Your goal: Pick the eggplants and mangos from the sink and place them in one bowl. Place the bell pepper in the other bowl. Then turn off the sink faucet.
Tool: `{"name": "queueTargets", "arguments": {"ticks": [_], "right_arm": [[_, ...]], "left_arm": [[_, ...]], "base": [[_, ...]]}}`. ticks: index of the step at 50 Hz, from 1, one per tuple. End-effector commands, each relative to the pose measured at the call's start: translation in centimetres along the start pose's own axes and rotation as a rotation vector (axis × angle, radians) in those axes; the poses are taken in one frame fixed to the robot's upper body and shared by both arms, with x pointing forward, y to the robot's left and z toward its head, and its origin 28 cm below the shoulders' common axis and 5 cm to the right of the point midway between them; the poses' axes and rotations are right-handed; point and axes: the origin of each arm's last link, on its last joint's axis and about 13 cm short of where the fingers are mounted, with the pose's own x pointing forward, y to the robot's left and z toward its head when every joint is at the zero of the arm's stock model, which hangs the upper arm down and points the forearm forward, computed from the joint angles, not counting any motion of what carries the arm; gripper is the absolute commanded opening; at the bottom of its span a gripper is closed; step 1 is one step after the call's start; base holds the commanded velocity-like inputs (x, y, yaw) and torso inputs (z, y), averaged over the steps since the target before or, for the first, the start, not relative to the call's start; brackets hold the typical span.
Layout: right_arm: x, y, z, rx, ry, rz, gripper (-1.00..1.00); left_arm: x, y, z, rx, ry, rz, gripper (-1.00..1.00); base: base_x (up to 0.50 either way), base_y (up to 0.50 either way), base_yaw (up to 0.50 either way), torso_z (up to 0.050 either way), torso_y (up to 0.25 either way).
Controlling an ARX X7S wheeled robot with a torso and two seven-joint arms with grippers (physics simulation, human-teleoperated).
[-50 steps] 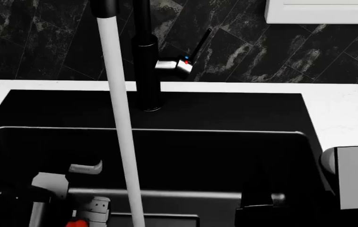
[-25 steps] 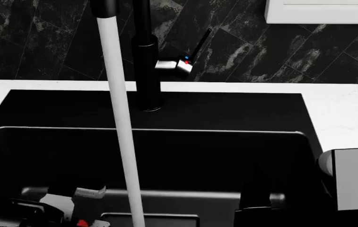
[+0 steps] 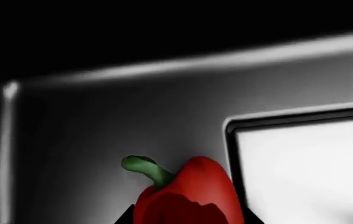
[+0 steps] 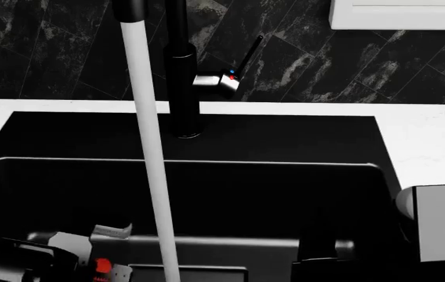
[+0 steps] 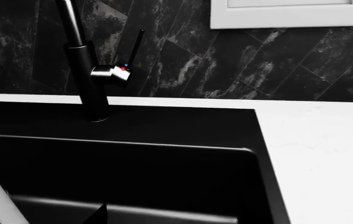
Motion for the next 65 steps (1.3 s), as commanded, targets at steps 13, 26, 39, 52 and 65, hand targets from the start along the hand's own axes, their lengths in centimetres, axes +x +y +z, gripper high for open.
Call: {"name": "queueTargets", "arguments": {"ticks": [13,26,39,52,65], "right_arm": [[0.9,0.0,1.6,-0.022,-0.022,0.023,1.00],[1.6,-0.3,4.1,-0.054,-0.095,0.008,1.00],[1.6,-0.2,4.2,-0.061,-0.128,0.012,1.00],[1.4,-0.1,3.8,-0.070,-0.146,-0.005,1.00],[1.8,0.2,3.1,-0.065,-0.128,0.007,1.00]], "left_arm": [[-12.5,3.1,4.3,-0.023,-0.383,-0.160,-1.00],[-19.0,4.4,2.7,0.083,-0.757,-0.214,-1.00],[-19.6,5.3,1.6,0.125,-0.894,-0.145,-1.00],[-19.9,5.8,1.7,0.109,-0.909,-0.149,-1.00],[-19.8,5.9,1.3,0.102,-0.900,-0.162,-1.00]], "base": [[0.00,0.00,0.00,0.000,0.000],[0.00,0.00,0.00,0.000,0.000],[0.00,0.00,0.00,0.000,0.000],[0.00,0.00,0.00,0.000,0.000],[-0.03,0.07,0.00,0.000,0.001]]}}
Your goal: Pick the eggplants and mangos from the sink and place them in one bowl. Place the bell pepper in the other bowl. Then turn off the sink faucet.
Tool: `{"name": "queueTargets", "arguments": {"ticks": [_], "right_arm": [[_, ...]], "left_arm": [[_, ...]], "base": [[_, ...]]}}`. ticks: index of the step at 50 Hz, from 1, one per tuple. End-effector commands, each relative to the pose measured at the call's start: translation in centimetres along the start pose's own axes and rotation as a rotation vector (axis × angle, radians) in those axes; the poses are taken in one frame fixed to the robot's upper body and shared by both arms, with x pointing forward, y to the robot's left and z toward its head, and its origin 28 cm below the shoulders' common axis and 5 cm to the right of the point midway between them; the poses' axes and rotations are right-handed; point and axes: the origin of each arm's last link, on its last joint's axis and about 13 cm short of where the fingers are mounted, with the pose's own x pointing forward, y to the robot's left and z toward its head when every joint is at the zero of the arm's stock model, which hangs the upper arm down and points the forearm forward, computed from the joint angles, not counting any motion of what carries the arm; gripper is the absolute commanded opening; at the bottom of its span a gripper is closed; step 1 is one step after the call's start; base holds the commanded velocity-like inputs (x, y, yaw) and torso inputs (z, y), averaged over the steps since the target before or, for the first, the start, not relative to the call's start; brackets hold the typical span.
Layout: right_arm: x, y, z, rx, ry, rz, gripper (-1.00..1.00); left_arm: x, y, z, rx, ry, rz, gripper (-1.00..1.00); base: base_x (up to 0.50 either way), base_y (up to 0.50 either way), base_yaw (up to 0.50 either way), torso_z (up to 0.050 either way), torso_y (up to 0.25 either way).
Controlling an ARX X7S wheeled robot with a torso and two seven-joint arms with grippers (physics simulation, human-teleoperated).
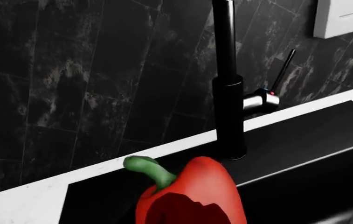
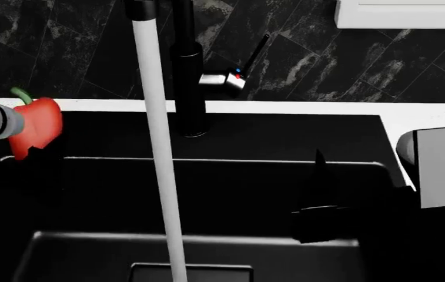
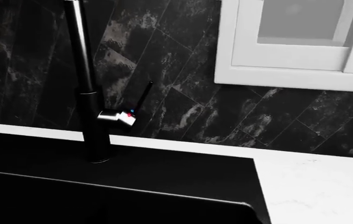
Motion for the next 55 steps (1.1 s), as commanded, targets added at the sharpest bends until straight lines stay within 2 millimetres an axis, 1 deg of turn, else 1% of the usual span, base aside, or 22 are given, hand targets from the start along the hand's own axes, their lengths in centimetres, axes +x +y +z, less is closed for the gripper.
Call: {"name": "queueTargets", "arguments": {"ticks": [1,5,10,15,18,26,30,34,40,55], "right_arm": [[0.3,0.4,-0.2,0.003,-0.010,0.013,1.00],[0.5,0.4,0.2,0.001,-0.026,0.017,1.00],[0.5,0.5,0.1,0.011,-0.038,0.015,1.00],[0.6,0.5,-0.1,0.010,-0.030,0.021,1.00],[0.3,0.4,-0.2,0.008,-0.019,0.019,1.00],[0.0,0.4,-0.5,-0.002,-0.013,0.018,1.00],[-0.1,0.4,-0.7,-0.006,-0.011,0.020,1.00],[-0.2,0.5,-0.6,-0.019,-0.020,0.023,1.00],[-0.1,0.6,-0.5,-0.035,-0.023,0.029,1.00],[-0.3,0.6,-0.8,-0.021,-0.032,0.030,1.00]], "left_arm": [[-0.5,0.2,0.2,-0.037,-0.031,-0.033,-1.00],[-0.5,0.1,0.3,-0.035,-0.034,-0.032,-1.00],[-0.6,0.2,0.6,-0.033,-0.041,-0.029,-1.00],[-0.8,0.2,0.7,-0.038,-0.047,-0.028,-1.00],[-0.9,0.1,0.5,-0.040,-0.043,-0.027,-1.00],[-1.0,0.1,0.9,-0.040,-0.054,-0.022,-1.00],[-1.0,0.2,0.6,-0.041,-0.048,-0.020,-1.00],[-1.2,0.3,0.7,-0.044,-0.052,-0.017,-1.00],[-1.2,0.2,0.3,-0.044,-0.047,-0.019,-1.00],[-1.3,0.5,0.6,-0.046,-0.053,-0.004,-1.00]], "base": [[-0.13,0.20,0.00,0.000,0.000],[-0.15,0.22,0.00,0.000,0.000],[-0.28,0.30,0.00,0.000,0.000],[-0.45,0.30,0.00,0.000,0.000],[-0.46,0.30,0.00,0.000,0.000],[-0.50,0.31,0.00,0.000,0.000],[-0.46,0.42,0.00,0.000,0.000],[-0.34,0.49,0.00,0.000,0.000],[-0.19,0.50,0.00,0.000,0.000],[-0.07,0.50,0.00,0.000,0.000]]}}
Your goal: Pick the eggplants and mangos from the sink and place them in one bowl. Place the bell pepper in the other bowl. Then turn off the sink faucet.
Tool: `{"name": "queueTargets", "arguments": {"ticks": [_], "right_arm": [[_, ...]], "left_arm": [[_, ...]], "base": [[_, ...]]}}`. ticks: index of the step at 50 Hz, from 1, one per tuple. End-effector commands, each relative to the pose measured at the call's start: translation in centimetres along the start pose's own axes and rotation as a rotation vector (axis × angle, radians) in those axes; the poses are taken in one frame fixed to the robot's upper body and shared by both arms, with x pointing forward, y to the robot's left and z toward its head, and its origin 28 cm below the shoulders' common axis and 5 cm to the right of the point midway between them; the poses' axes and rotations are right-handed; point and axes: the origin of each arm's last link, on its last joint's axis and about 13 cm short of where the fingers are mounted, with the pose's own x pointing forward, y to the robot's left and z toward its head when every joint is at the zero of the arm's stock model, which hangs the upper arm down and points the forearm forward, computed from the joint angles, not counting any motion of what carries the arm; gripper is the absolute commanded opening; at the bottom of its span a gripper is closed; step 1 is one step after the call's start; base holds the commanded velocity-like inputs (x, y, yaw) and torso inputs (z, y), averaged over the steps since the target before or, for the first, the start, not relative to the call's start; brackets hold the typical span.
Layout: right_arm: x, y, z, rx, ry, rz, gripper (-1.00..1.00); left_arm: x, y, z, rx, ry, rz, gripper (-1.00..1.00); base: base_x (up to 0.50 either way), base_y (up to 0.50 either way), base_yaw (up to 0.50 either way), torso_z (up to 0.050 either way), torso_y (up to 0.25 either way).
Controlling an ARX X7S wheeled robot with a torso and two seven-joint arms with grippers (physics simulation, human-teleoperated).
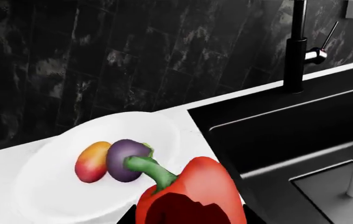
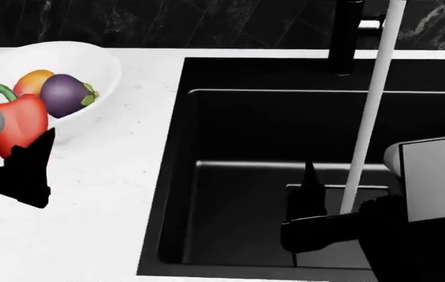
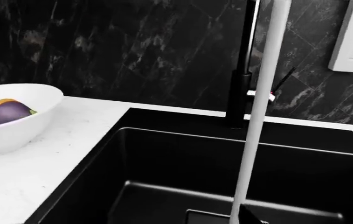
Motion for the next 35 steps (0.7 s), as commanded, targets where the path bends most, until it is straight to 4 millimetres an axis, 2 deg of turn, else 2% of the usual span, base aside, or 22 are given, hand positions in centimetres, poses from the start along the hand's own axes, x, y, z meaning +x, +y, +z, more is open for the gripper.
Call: {"name": "queueTargets", "arguments": {"ticks": [1,22,35], "right_arm": [[-0.13,0.08,-0.06,-0.001,-0.014,0.008,1.00],[0.19,0.20,0.04,-0.024,-0.027,0.006,1.00],[-0.16,0.15,-0.34,-0.013,-0.026,0.002,1.00]], "left_arm": [[-0.19,-0.08,0.38,-0.036,-0.029,-0.026,-1.00],[-0.33,0.51,0.42,-0.041,-0.032,0.003,-1.00],[-0.44,0.01,0.11,-0.041,-0.020,-0.006,-1.00]], "base": [[-0.05,0.50,0.00,0.000,0.000],[0.00,0.50,0.00,0.000,0.000],[0.00,0.50,0.00,0.000,0.000]]}}
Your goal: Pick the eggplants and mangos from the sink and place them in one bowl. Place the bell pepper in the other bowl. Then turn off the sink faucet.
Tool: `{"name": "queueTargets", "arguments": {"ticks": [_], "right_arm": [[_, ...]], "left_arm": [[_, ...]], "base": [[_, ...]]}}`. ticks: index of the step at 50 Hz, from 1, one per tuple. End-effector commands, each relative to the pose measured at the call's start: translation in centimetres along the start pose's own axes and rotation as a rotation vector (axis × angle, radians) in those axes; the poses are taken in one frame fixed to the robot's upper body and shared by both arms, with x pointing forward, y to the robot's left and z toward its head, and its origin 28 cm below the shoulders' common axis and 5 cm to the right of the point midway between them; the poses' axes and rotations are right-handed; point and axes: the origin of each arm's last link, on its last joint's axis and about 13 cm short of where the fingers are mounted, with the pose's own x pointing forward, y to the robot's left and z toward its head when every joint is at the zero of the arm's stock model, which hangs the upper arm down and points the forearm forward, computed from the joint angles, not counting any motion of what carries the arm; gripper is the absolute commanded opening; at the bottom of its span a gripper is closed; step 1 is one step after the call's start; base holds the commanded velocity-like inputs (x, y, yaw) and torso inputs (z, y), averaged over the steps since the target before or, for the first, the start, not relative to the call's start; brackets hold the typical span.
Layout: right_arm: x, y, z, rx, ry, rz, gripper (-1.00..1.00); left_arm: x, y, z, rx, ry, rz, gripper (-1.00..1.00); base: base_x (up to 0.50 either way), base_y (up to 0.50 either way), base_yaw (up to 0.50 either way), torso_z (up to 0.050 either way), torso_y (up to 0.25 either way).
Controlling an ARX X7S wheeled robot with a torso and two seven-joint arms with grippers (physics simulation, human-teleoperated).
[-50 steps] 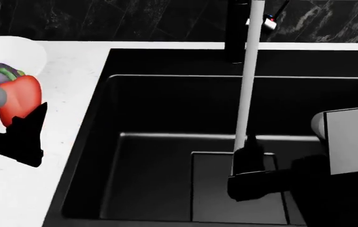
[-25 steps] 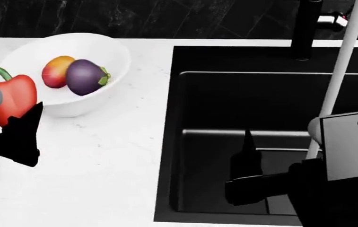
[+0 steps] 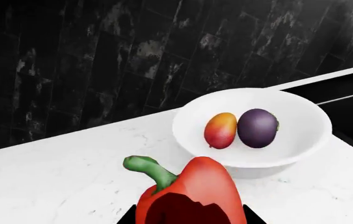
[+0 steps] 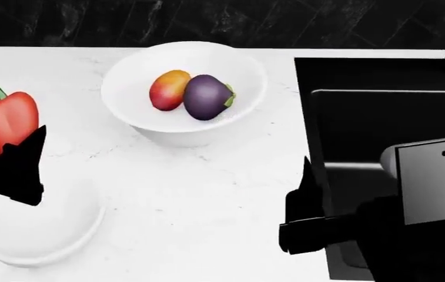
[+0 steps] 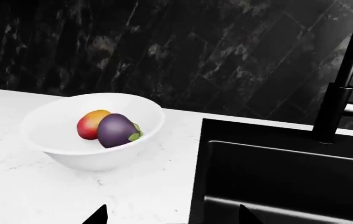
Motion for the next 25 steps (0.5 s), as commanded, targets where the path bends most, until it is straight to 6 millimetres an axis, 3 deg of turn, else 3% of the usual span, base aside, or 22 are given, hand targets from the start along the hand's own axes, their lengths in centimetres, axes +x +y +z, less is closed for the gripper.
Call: {"name": "queueTargets", "arguments": {"ticks": [1,16,25], "right_arm": [[-0.2,0.0,-0.1,0.001,-0.012,0.001,1.00],[-0.4,0.0,-0.2,-0.004,-0.008,0.002,1.00],[-0.6,-0.2,-0.2,0.056,-0.027,-0.026,1.00]], "left_arm": [[-0.2,-0.3,0.1,-0.036,-0.015,-0.040,-1.00],[0.3,-0.9,-0.2,-0.041,-0.005,-0.076,-1.00],[0.9,-2.8,0.7,-0.089,0.041,-0.220,-1.00]], "base": [[0.00,0.50,0.00,0.000,0.000],[0.00,0.50,0.00,0.000,0.000],[0.00,0.01,0.00,0.000,0.000]]}}
